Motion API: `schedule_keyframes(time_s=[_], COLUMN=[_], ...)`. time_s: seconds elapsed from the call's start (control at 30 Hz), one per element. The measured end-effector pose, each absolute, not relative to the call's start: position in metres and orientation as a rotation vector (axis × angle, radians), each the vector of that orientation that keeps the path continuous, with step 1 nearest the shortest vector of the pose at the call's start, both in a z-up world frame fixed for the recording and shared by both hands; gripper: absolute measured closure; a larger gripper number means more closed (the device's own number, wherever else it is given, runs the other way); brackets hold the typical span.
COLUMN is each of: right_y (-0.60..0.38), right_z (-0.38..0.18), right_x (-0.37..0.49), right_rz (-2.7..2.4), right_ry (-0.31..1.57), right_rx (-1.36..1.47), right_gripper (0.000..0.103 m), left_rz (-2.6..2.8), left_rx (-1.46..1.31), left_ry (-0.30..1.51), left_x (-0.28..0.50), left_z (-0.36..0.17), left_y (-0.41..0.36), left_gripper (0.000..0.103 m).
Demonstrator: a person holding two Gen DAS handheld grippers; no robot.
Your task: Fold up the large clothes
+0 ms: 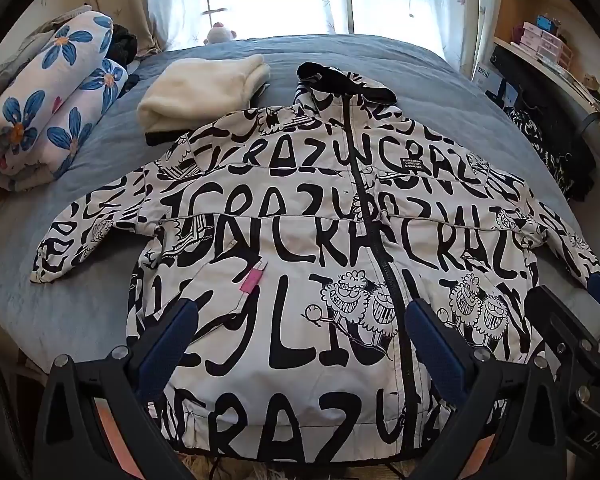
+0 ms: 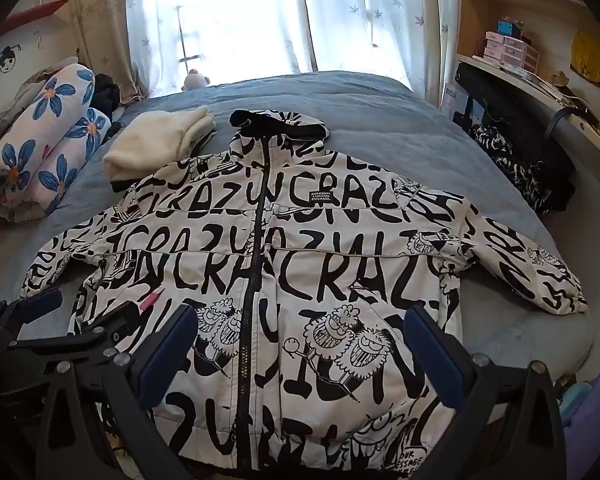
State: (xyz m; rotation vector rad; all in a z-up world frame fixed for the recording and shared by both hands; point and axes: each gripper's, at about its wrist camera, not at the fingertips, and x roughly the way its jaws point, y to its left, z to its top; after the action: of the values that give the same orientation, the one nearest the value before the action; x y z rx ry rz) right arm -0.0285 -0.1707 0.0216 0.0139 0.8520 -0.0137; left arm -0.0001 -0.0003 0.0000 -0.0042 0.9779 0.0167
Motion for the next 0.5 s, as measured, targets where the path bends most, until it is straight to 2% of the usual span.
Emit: schedule_keyframes(time_s=[0.5], right_y=[-0.1744], right_z=[0.0170], right_x=[-0.0278], right_rz=[-0.013], right_ry=[0.860], right_rx=[0.015], right_gripper=[0.000], left_rz=[-0.010], left_rx=[-0.027], left_ry=[1.001], left_x=[-0.0013], left_z=[-0.0065], left_y=[-0.0027], left_gripper=[0.005])
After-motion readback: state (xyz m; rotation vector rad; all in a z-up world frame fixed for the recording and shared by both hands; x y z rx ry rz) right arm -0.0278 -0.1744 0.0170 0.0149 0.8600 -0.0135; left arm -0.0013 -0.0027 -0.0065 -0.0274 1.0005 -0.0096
